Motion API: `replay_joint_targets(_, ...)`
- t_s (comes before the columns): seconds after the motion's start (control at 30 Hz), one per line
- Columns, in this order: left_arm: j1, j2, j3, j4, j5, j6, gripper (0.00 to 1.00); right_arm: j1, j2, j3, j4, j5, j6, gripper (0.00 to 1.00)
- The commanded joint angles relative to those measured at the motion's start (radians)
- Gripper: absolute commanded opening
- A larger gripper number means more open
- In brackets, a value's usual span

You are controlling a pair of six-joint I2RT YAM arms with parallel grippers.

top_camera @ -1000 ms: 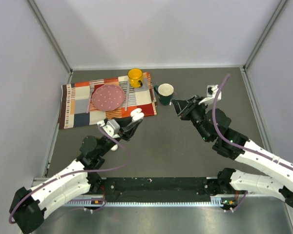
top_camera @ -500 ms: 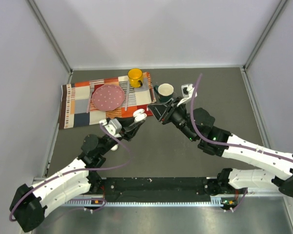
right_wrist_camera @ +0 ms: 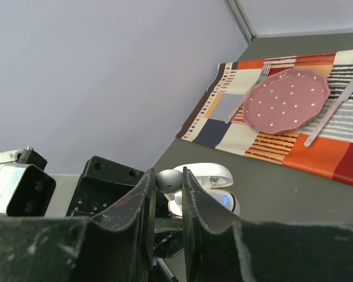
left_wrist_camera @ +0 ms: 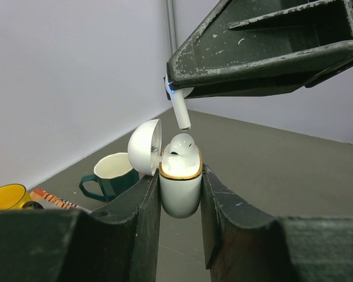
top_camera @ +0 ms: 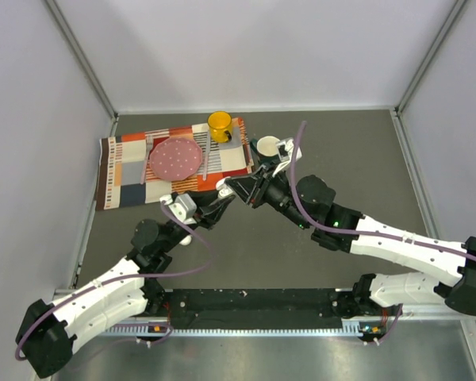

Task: Insert the wireless bluetooth earbuds into the charging case
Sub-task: Place the earbud in the charging case.

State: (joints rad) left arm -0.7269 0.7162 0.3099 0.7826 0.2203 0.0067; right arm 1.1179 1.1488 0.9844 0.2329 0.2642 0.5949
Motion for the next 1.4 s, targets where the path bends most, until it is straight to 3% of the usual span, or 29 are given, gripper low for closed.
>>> replay_joint_targets(0.0, 0.001, 0.005, 0.041, 0.089, 0.005, -0.005, 0.00, 0.014, 0.012, 0.065, 0.033, -0.039, 0.006, 0.00)
replay_joint_targets(0.83, 0.001, -0.009, 0.046, 0.098, -0.001, -0.005, 0.00, 0.060, 0.045, 0.043, -0.012, 0.136, -0.056, 0.00)
replay_joint_targets(1.37, 0.001, 0.002, 0.046, 0.116, -0.004, -0.031, 0.00, 0.060, 0.043, 0.030, 0.011, 0.092, -0.043, 0.00)
